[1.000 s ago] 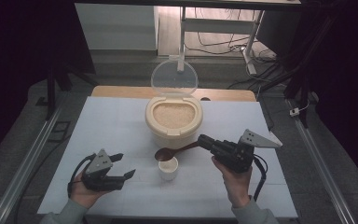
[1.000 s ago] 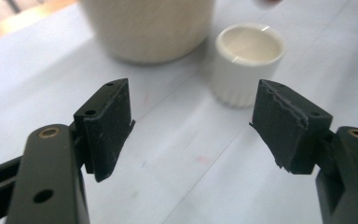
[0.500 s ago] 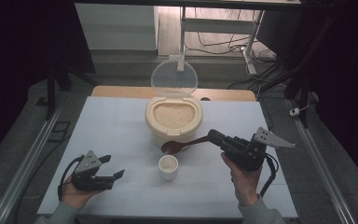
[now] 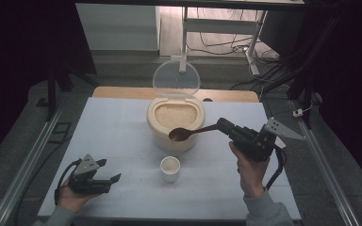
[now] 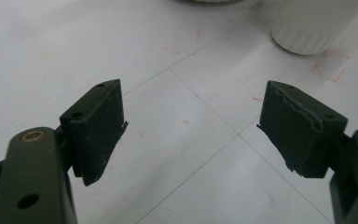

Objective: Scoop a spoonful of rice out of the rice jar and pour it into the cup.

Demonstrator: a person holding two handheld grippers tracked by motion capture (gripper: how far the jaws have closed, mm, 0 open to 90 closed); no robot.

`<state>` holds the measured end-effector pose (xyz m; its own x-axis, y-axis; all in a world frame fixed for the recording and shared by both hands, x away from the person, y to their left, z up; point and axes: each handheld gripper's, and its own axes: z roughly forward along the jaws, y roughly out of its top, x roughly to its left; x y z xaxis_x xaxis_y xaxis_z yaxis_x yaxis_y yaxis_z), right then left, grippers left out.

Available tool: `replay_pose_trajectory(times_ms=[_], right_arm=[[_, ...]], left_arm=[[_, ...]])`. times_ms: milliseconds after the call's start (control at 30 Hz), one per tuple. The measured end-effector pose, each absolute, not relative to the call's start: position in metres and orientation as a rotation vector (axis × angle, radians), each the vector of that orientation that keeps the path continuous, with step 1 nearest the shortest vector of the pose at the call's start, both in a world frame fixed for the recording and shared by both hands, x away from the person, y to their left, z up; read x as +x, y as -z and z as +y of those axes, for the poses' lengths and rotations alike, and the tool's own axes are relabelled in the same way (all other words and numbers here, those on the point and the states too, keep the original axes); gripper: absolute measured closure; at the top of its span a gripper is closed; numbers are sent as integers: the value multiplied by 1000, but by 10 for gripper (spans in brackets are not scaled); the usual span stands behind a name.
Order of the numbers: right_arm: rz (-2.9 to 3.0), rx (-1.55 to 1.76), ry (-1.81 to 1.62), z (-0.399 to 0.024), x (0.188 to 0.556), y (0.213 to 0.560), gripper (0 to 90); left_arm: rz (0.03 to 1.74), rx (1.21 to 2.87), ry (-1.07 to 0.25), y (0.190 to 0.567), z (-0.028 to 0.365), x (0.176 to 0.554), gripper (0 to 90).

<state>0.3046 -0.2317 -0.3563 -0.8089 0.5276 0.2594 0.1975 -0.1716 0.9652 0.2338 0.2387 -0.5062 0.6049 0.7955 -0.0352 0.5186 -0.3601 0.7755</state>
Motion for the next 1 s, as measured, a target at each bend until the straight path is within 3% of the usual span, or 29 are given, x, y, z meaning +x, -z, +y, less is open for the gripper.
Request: replay_pose_trajectory(times_ms=[600,1000], right_arm=[[1815,945,-1900,-224,358,342,828],[1834,940,-1752,-212,370,341,828]], left_arm=[[1035,2067,-434,510,237,238,203],[1029,2070,-432,510,236,238,203]])
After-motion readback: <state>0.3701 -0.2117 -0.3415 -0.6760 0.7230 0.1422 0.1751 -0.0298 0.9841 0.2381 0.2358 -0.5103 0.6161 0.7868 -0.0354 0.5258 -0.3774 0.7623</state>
